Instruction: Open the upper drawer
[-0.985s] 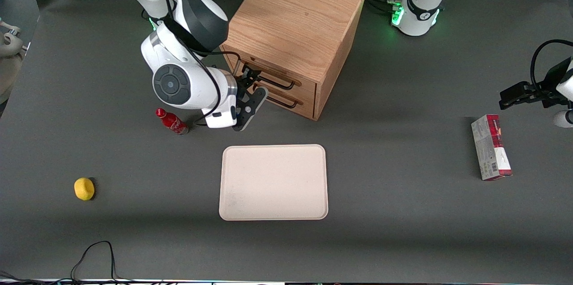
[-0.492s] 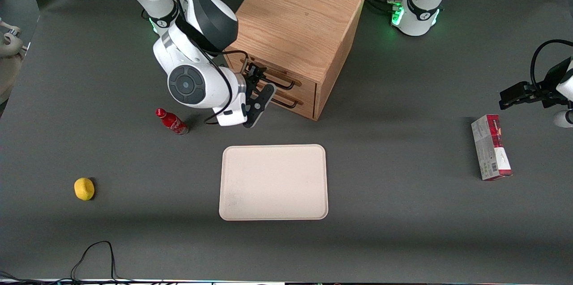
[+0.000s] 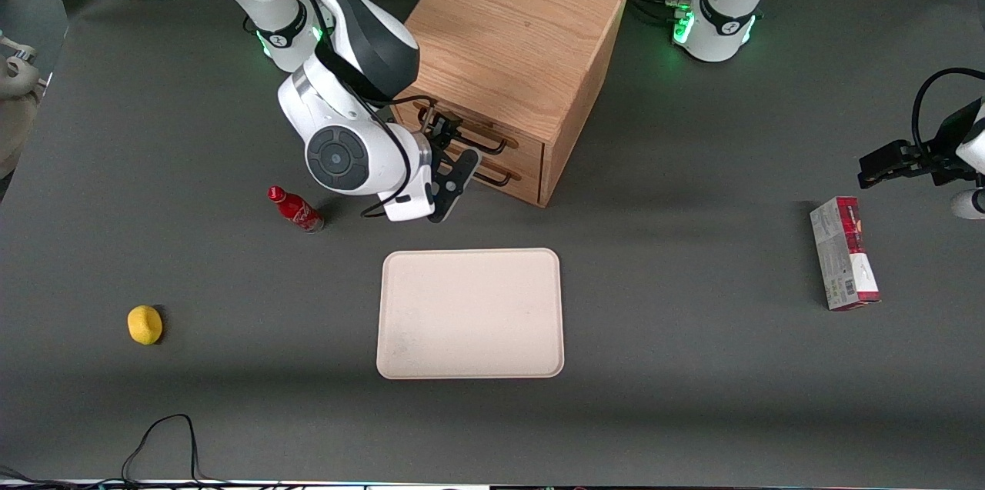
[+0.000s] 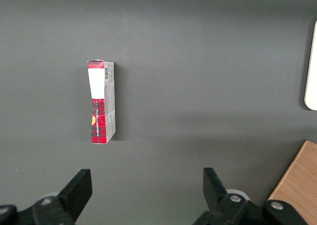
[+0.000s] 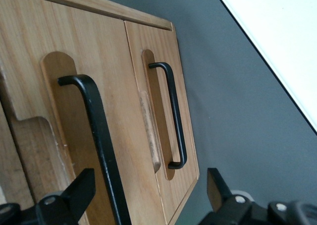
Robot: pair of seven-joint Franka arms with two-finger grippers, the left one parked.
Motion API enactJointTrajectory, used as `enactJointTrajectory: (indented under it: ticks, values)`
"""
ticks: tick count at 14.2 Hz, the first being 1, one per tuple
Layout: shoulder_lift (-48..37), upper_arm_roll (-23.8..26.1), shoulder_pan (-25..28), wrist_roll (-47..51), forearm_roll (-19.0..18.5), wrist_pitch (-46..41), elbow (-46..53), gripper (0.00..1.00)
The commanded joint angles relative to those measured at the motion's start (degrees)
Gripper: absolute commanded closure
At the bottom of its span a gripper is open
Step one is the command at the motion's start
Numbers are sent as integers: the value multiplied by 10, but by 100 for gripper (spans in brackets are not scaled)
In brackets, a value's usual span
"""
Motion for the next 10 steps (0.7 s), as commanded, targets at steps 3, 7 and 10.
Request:
enactJointTrajectory:
  ticks: [3, 7, 10]
  values:
    - [13, -5, 9, -19, 7, 2, 10, 0]
    - [18, -5, 11, -29, 7, 16, -2, 0]
    - [18, -5, 10, -32, 7, 18, -9, 0]
